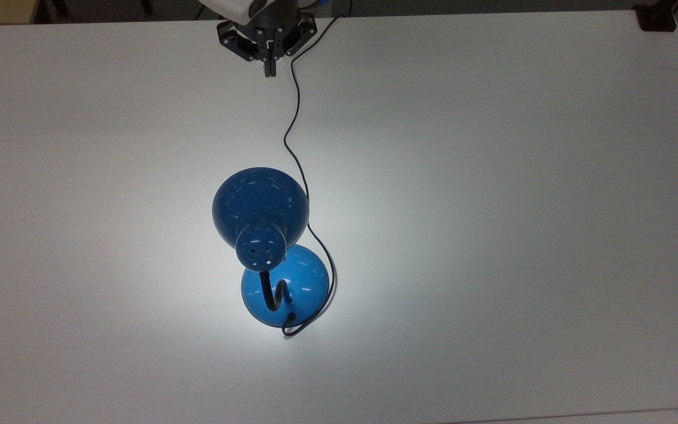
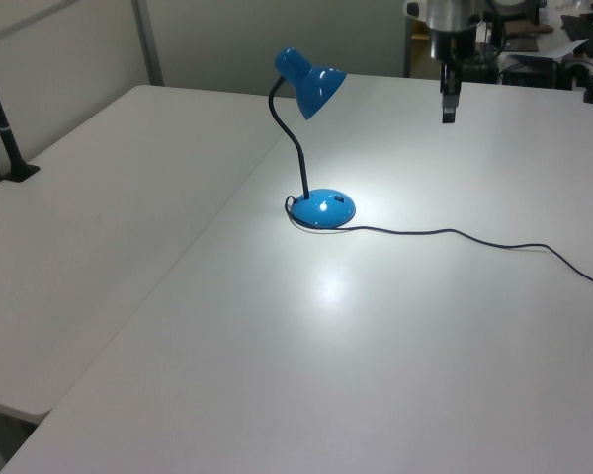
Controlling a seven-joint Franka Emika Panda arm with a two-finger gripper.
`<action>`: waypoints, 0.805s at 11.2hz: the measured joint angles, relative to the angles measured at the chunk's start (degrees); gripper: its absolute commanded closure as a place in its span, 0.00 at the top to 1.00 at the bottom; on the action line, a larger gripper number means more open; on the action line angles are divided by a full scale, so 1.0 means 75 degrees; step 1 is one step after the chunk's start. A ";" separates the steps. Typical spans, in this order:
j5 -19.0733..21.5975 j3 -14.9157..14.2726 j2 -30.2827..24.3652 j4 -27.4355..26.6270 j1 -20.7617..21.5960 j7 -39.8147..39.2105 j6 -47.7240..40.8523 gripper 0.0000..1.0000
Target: Turn on the lamp
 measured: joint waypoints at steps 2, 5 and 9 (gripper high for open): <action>0.0002 -0.0002 -0.0029 0.0374 -0.0001 0.0119 -0.0398 0.91; 0.0002 -0.0022 -0.0032 0.0617 -0.0016 0.0302 -0.0598 1.00; 0.0002 -0.0053 -0.0041 0.0687 -0.0041 0.0323 -0.0605 1.00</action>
